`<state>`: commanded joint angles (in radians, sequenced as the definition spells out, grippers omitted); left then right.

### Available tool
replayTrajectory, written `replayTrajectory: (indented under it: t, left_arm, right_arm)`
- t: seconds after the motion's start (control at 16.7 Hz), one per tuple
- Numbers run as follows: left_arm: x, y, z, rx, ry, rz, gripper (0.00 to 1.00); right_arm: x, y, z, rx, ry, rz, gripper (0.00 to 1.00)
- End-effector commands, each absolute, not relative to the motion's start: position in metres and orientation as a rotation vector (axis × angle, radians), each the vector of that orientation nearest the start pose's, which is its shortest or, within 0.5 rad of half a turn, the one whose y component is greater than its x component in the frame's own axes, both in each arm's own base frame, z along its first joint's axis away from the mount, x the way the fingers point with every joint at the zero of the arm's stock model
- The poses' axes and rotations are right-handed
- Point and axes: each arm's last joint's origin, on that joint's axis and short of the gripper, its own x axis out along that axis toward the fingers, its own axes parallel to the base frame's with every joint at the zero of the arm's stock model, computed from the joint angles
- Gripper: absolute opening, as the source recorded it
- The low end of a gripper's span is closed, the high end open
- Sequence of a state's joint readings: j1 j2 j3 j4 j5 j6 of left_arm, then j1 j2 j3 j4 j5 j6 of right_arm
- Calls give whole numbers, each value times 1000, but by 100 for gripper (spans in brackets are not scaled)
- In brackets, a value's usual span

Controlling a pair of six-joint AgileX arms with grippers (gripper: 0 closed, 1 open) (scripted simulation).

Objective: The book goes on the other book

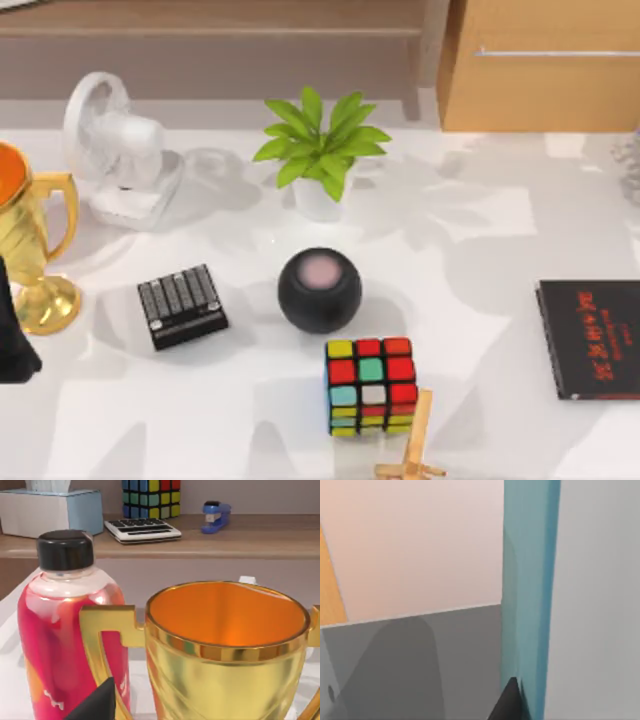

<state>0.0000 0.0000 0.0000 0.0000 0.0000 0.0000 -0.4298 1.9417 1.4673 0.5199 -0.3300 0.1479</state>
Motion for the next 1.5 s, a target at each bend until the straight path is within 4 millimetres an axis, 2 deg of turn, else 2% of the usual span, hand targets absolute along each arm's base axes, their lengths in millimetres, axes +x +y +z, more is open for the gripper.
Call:
replayTrajectory:
  t: [0.24, 0.36, 0.48, 0.6, 0.78, 1.08, 1.32, 1.5]
  left_arm:
    - [106, -1, 160, 0, 0, 0, 100]
    - [106, -1, 160, 0, 0, 0, 100]
    - [106, -1, 160, 0, 0, 0, 100]
    - [106, -1, 160, 0, 0, 0, 100]
    - [106, -1, 160, 0, 0, 0, 100]
    - [106, -1, 160, 0, 0, 0, 100]
    - [106, -1, 160, 0, 0, 0, 100]
    - [106, -1, 160, 0, 0, 0, 100]
  right_arm:
    - [385, -131, 314, 392, -66, -134, 0]
    - [357, -102, 313, 565, -59, -157, 0]
    - [327, -72, 303, 747, -32, -178, 0]
    - [295, -44, 284, 927, 15, -199, 0]
    - [246, -9, 244, 1166, 110, -242, 0]
    - [175, 22, 169, 1435, 279, -341, 0]
    - [141, 29, 126, 1526, 371, -414, 0]
    - [135, 30, 118, 1538, 389, -429, 0]
